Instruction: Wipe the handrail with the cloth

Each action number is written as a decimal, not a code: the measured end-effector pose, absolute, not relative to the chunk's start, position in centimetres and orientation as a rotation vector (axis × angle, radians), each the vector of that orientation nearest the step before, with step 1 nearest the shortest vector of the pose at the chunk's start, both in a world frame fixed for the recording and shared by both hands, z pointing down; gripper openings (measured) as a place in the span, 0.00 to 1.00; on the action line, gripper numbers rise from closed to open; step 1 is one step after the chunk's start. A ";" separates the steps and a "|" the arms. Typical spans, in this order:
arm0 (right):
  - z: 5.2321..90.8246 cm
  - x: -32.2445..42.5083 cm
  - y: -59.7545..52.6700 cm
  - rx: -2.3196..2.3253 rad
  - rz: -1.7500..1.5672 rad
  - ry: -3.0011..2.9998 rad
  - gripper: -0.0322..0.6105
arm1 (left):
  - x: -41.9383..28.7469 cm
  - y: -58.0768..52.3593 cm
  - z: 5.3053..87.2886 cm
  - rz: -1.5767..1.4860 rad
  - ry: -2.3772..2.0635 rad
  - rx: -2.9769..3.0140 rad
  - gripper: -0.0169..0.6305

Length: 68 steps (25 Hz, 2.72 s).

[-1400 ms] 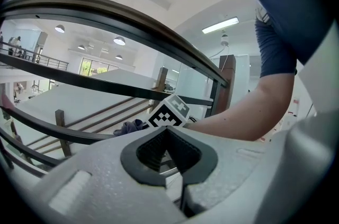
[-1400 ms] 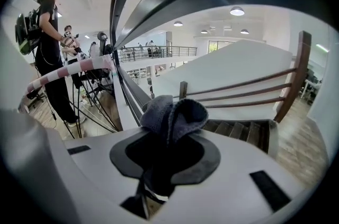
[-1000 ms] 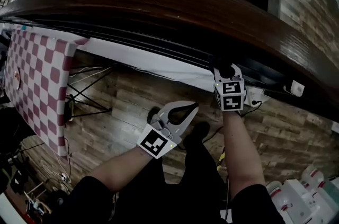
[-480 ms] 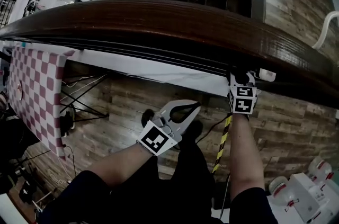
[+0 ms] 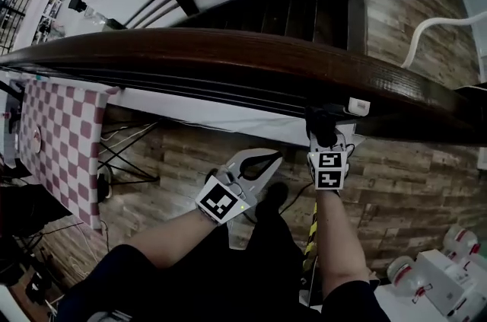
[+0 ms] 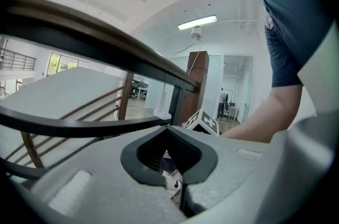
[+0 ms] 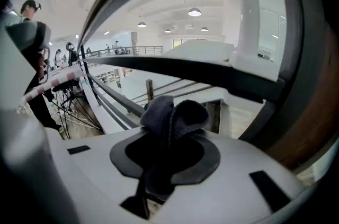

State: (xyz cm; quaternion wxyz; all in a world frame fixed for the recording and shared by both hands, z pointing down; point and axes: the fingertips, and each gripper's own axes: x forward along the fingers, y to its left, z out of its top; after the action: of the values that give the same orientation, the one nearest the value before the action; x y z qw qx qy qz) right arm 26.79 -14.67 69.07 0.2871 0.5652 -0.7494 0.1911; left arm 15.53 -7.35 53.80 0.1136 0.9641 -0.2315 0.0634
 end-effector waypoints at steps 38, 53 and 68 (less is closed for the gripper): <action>34.4 5.1 0.8 1.331 0.249 -2.473 0.19 | 0.0 2.3 28.7 -0.048 -0.626 3.008 0.02; 33.1 3.2 2.2 1.290 0.222 -2.545 0.19 | 0.0 3.4 28.4 -0.018 -0.607 3.033 0.02; 32.8 3.5 2.3 1.281 0.221 -2.548 0.19 | 0.5 3.5 27.9 -0.009 -0.590 3.040 0.02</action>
State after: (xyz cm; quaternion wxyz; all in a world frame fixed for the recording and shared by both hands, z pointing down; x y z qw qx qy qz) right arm 3.52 2.29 32.80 0.1401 0.4435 -0.8819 0.0765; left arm 0.51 3.54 27.91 0.0225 0.9814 -0.1906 -0.0030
